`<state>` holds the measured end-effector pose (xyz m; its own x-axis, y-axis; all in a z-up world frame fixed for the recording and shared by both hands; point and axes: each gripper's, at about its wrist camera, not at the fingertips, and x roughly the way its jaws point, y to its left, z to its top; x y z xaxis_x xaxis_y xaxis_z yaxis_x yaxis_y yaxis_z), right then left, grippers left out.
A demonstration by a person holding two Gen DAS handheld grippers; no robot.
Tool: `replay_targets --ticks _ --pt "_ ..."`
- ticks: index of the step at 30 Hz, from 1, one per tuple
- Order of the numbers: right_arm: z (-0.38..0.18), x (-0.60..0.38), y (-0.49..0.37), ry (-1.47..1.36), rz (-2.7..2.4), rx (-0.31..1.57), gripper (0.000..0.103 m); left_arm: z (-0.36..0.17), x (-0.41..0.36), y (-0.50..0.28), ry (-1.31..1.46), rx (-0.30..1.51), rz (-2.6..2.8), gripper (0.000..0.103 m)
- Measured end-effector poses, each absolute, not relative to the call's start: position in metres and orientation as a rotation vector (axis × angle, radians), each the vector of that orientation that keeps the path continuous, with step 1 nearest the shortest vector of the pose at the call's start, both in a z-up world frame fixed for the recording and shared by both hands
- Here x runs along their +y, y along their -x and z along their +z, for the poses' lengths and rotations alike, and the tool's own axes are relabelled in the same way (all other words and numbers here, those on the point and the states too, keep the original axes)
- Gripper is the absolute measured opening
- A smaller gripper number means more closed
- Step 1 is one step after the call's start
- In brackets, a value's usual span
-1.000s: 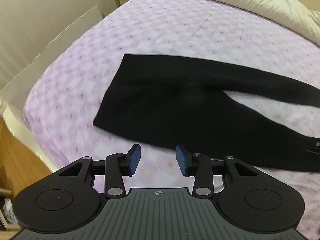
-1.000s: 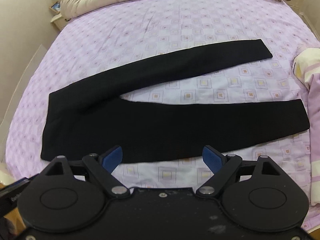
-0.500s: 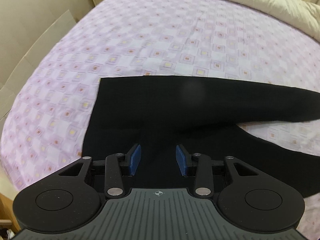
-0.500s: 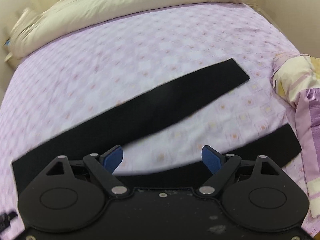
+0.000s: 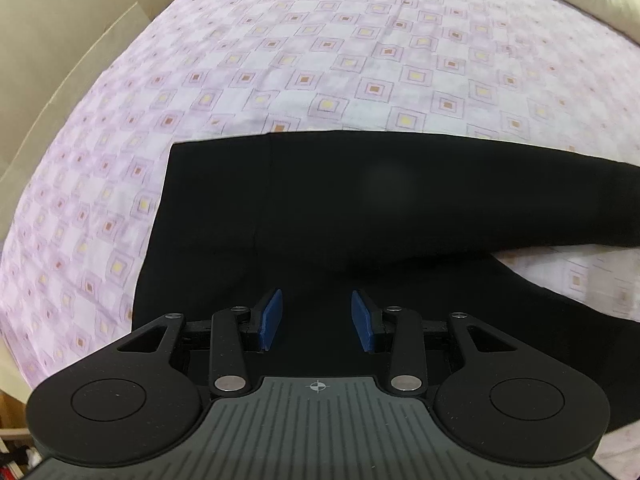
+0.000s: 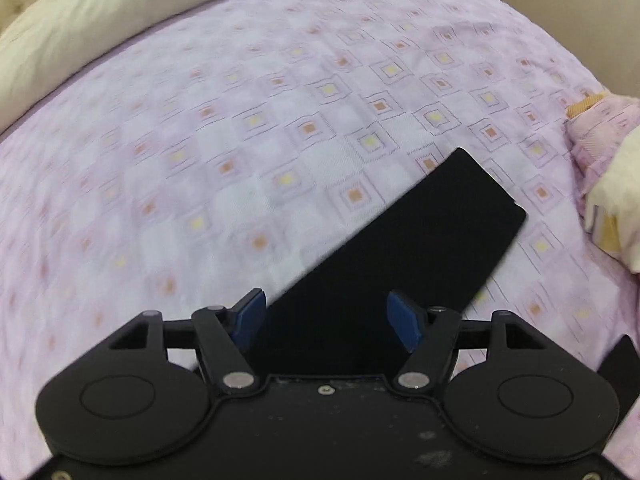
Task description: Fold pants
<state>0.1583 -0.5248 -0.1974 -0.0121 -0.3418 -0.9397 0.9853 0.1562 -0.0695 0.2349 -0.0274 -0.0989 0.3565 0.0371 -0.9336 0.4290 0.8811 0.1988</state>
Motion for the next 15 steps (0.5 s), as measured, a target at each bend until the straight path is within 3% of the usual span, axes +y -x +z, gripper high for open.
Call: replay_targets --ticks 7,9,10,11,12,15 --pt "-0.242 -0.554 -0.169 -0.876 -1.356 1.222 0.076 -0.104 -0.041 -0.255 -0.463 1.18 -0.273 0.038" --pt "-0.244 -0.553 -0.159 -0.892 -1.355 1.188 0.075 -0.104 -0.044 -0.263 -0.444 1.182 -0.277 0.038" --pt "-0.242 -0.551 -0.155 -0.901 -1.331 1.179 0.058 -0.104 -0.047 -0.268 -0.437 1.179 -0.28 0.038" --pt "-0.237 -0.547 -0.151 -0.892 -1.291 1.178 0.02 -0.104 -0.049 -0.273 -0.433 1.173 -0.283 0.038" --pt "-0.234 -0.545 -0.147 -0.893 -1.243 1.18 0.003 -0.102 -0.052 -0.279 -0.429 1.162 -0.291 0.038" --pt "-0.207 -0.524 -0.123 -0.878 -1.188 1.134 0.003 -0.099 -0.061 -0.3 -0.406 1.147 -0.32 0.038"
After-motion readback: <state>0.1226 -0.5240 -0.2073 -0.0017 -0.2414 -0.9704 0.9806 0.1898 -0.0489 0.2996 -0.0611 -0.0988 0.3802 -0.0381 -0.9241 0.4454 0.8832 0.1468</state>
